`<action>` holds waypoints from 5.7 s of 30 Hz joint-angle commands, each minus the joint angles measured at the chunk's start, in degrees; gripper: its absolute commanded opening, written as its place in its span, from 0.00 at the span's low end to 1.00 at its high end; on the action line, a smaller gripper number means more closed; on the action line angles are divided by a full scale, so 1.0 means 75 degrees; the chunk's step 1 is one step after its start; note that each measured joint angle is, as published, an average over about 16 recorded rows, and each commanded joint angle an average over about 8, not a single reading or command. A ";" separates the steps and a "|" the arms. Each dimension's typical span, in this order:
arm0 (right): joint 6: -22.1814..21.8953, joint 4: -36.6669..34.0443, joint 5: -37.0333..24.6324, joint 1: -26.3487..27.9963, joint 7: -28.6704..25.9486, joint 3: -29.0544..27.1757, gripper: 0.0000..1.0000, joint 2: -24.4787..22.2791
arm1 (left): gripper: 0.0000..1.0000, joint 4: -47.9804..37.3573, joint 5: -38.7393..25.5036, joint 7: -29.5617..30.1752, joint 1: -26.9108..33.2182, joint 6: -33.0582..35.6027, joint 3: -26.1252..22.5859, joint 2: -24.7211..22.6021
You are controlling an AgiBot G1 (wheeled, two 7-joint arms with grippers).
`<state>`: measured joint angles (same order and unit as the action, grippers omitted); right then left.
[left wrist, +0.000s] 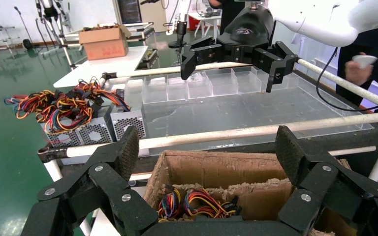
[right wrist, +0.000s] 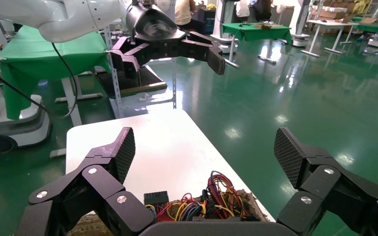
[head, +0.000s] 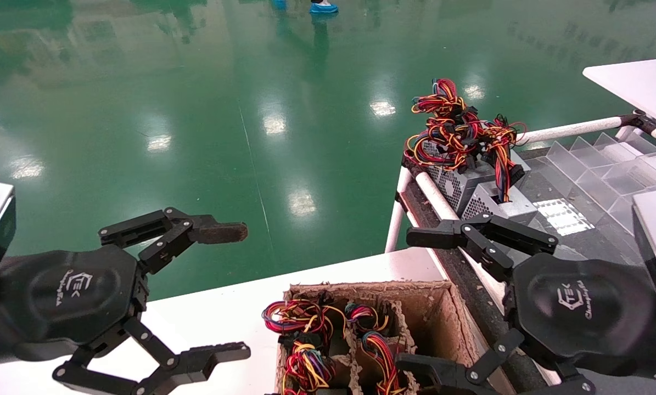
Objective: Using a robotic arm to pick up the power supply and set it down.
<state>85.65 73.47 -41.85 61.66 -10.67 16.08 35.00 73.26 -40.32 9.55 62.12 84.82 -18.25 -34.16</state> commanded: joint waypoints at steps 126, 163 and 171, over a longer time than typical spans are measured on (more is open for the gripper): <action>0.0401 -0.3964 -0.2655 0.1265 0.1175 0.2819 0.00 0.1720 | 1.00 -0.0006 0.0009 -0.0009 0.0006 -0.0002 -0.0015 0.0004; 0.0184 -0.3171 -0.1400 0.0897 0.1522 0.2102 0.00 0.1240 | 1.00 -0.0006 0.0015 -0.0013 0.0008 -0.0005 -0.0024 0.0007; -0.0164 -0.2051 -0.0526 0.0628 0.1232 0.1509 0.00 0.0611 | 1.00 -0.0006 0.0016 -0.0014 0.0009 -0.0006 -0.0026 0.0008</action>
<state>84.36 57.87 -45.90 66.44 -1.34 27.38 39.54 73.21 -40.20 9.45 62.18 84.77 -18.44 -34.10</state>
